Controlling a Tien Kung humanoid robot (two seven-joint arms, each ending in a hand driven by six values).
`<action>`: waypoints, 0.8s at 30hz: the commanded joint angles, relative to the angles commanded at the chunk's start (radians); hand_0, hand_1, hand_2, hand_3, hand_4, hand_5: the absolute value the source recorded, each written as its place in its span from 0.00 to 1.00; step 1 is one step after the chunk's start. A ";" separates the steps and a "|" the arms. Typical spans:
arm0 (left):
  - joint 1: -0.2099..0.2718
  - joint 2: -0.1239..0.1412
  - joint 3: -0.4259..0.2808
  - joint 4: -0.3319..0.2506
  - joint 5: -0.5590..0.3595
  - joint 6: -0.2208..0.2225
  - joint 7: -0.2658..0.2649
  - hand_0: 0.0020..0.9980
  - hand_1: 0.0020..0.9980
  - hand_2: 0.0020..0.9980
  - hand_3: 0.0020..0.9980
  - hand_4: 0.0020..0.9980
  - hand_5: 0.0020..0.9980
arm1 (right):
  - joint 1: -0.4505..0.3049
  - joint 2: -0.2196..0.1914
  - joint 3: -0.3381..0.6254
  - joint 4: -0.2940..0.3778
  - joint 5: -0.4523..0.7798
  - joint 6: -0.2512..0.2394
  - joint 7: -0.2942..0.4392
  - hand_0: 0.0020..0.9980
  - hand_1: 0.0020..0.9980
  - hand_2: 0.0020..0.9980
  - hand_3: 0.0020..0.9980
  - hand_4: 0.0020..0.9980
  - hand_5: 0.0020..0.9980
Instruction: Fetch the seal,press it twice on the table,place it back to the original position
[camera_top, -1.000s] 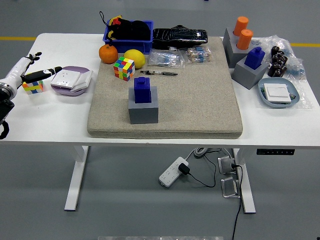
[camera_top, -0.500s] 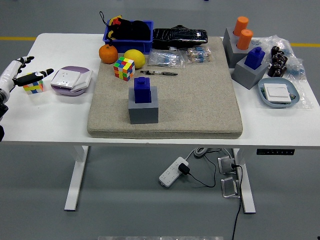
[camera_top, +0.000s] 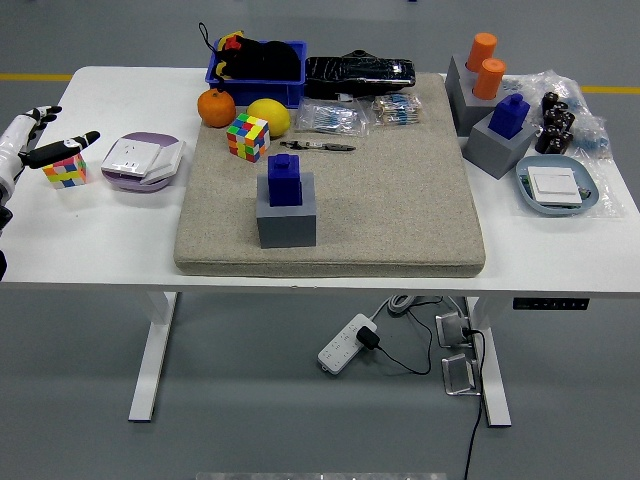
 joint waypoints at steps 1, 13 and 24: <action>-0.002 -0.001 0.002 -0.002 -0.007 0.001 -0.001 0.93 0.94 0.92 0.91 0.92 0.60 | 0.001 0.000 -0.001 0.000 0.001 0.000 0.000 0.82 0.72 0.69 0.69 0.73 0.51; -0.002 -0.004 -0.017 -0.006 0.038 -0.001 0.004 0.92 0.94 0.92 0.91 0.91 0.60 | 0.001 0.005 -0.019 -0.003 0.006 0.000 -0.001 0.82 0.72 0.69 0.69 0.73 0.51; 0.004 -0.012 -0.027 -0.013 0.067 0.001 0.003 0.92 0.94 0.91 0.90 0.90 0.62 | 0.000 0.004 -0.031 -0.003 0.006 0.000 -0.004 0.82 0.72 0.69 0.69 0.73 0.51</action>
